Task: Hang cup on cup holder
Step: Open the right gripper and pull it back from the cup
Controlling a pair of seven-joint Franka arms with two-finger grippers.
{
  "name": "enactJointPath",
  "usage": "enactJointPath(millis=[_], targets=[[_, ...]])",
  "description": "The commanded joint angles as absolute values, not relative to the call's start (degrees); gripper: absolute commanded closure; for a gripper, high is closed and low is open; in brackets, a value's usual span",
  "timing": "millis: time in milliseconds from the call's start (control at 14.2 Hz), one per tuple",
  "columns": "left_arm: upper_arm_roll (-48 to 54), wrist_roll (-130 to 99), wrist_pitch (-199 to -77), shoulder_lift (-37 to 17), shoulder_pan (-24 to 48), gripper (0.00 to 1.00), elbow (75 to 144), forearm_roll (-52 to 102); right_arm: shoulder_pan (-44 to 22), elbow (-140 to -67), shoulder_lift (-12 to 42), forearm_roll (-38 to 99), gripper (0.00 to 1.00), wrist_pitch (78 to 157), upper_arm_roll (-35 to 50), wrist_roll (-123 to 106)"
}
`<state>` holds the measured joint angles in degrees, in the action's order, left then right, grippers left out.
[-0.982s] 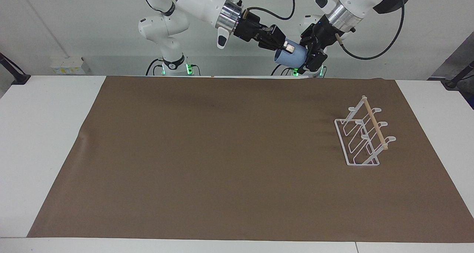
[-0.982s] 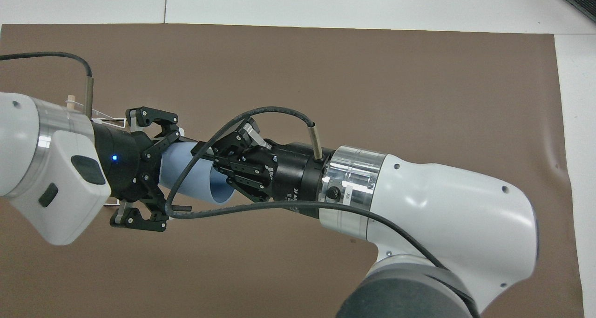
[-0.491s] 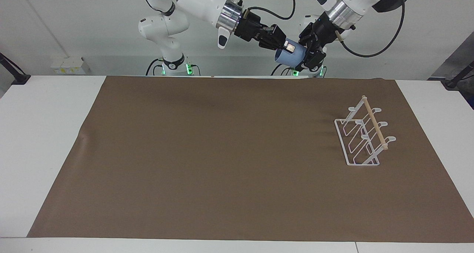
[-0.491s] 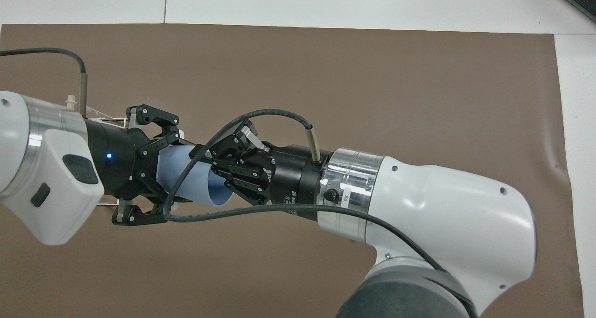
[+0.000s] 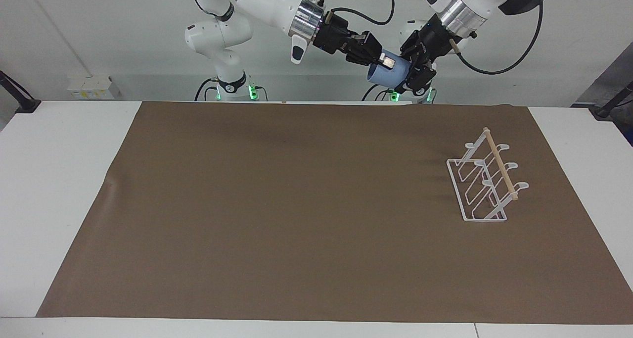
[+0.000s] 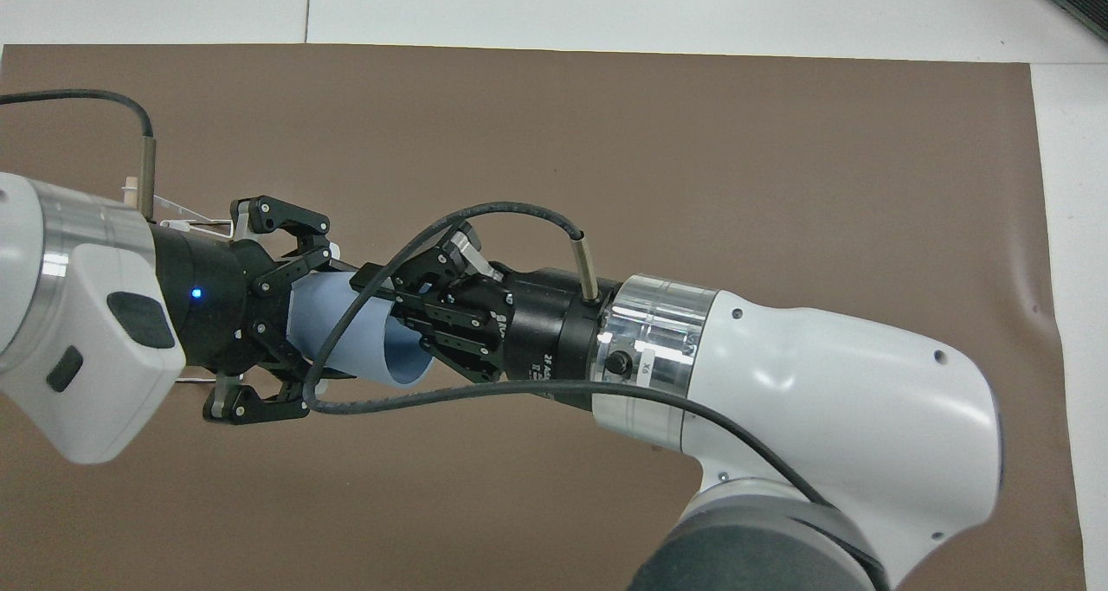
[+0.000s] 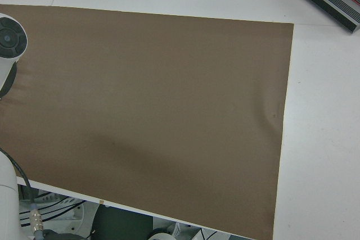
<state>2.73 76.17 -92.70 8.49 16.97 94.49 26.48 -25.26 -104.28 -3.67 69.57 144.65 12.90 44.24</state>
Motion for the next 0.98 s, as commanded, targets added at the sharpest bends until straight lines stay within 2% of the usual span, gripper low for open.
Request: enactJointPath(millis=[0,211,561,702,912], targets=[[2.3,77.1,-91.9,10.2,16.7,1.0,95.2,27.5,-25.1,-104.8,-3.9,70.4,0.23,145.6,12.9,44.0],[2.4,77.0,-92.5,10.2,16.5,1.0,95.3,26.1,-25.1,-104.8,-3.9,70.3,0.18,145.6,12.9,43.7],[2.5,76.7,-95.2,10.2,16.8,1.0,96.0,13.2,-24.4,-104.8,-3.7,65.7,0.21,144.6,12.9,38.6],[2.6,75.9,-96.4,11.2,16.9,1.0,98.6,6.4,-23.6,-104.9,-3.6,57.8,0.23,140.9,12.7,33.3],[2.6,73.1,-100.9,12.7,16.5,1.0,104.0,-0.2,-19.1,-104.2,-3.5,41.8,0.23,131.9,12.7,19.8]])
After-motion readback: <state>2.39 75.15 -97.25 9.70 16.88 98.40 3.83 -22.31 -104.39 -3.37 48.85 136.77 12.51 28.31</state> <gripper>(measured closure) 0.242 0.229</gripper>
